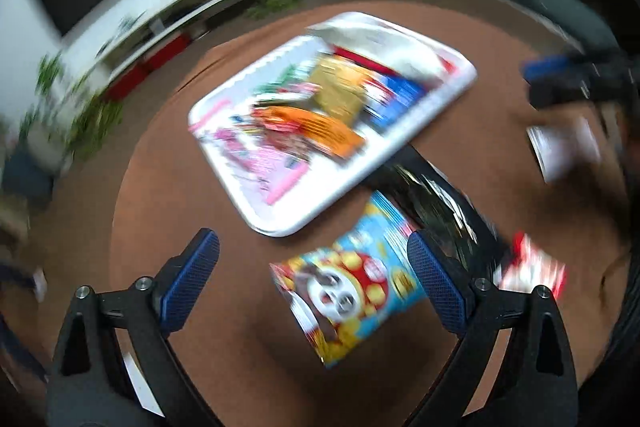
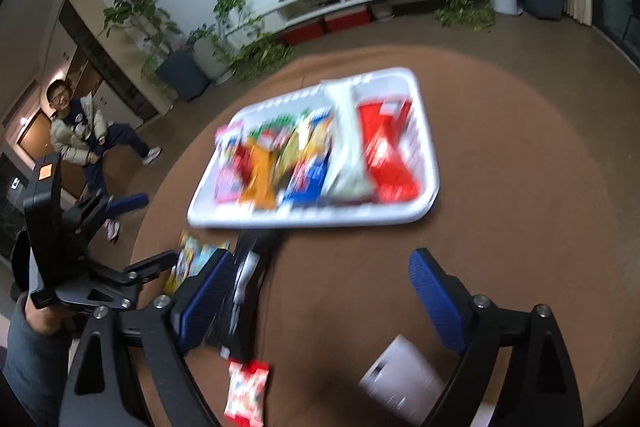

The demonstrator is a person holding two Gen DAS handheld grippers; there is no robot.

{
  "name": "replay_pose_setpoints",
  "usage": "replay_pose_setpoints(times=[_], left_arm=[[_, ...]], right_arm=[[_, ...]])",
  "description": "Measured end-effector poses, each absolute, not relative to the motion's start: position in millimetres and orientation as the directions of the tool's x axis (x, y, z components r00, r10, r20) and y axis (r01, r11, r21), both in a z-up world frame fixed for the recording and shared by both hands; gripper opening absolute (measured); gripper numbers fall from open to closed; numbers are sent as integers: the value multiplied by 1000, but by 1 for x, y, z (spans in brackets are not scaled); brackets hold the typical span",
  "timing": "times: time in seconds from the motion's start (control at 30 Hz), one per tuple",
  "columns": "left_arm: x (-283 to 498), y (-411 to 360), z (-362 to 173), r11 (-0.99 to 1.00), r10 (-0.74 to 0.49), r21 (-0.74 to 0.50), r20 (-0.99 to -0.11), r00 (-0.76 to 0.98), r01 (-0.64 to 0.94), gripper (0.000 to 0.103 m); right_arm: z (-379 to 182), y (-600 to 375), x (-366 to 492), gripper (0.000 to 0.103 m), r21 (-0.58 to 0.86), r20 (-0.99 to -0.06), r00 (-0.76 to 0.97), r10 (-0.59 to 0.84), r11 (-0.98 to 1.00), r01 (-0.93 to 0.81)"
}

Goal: Organize snacks
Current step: 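Grasp the panda-print chip bag with the left gripper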

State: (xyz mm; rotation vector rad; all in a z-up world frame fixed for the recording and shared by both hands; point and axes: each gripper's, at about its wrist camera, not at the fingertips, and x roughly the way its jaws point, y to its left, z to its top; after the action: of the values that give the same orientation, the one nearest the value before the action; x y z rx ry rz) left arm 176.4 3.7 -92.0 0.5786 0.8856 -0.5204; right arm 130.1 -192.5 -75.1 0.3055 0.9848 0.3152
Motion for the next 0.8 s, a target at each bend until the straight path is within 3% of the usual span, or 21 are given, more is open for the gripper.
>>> replay_pose_setpoints(times=[0.13, 0.47, 0.63, 0.8], left_arm=[[158, -1, -103, 572, -191, 351, -822, 536, 741, 96], [169, -10, -137, 441, -180, 277, -904, 387, 853, 92], [166, -8, -142, 457, -202, 215, -920, 336, 863, 72], [165, -3, -141, 530, -211, 158, -927, 309, 833, 61]], right_arm=[[-84, -182, 122, 91, 418, -772, 466, 432, 898, -139], [-96, -173, 126, 91, 431, -791, 420, 446, 892, -135], [-103, -169, 132, 91, 435, -800, 399, 448, 891, -129], [-104, -157, 139, 91, 409, -812, 393, 431, 901, -143]])
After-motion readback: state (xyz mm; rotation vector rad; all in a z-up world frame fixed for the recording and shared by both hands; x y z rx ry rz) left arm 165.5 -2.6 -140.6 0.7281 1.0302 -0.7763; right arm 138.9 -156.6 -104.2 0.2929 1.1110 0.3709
